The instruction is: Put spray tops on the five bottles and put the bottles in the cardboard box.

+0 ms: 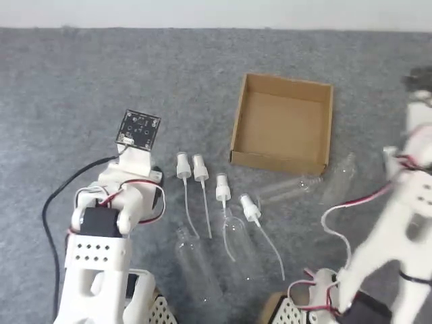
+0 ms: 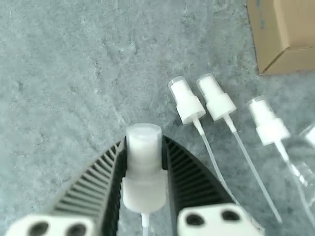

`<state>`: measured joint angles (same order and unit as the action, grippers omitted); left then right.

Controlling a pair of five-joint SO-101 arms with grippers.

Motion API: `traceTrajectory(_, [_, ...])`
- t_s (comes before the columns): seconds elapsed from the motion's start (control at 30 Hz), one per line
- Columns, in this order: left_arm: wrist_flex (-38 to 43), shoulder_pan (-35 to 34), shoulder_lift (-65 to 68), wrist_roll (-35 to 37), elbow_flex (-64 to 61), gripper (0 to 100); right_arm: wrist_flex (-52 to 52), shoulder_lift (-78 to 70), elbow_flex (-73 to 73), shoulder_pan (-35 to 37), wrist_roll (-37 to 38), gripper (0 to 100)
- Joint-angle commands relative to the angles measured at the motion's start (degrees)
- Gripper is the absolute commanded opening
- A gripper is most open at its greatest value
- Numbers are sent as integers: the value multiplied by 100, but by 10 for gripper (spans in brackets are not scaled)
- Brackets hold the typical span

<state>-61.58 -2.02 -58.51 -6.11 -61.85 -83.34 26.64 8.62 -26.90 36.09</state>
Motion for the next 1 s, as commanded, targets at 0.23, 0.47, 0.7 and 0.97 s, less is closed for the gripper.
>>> traceTrajectory(0.23, [-809,-26,-123,360,3363,12,497,804,-193,4497,-2558,6])
traceTrajectory(0.47, [-1415,26,-105,809,5525,12,2545,1490,2031,5903,-3042,6])
traceTrajectory(0.7, [-1213,88,-105,1275,5921,12,4004,2800,4035,6607,-3033,6])
traceTrajectory(0.97, [-492,985,-79,1635,5798,11,4998,3011,4870,7723,-2980,6])
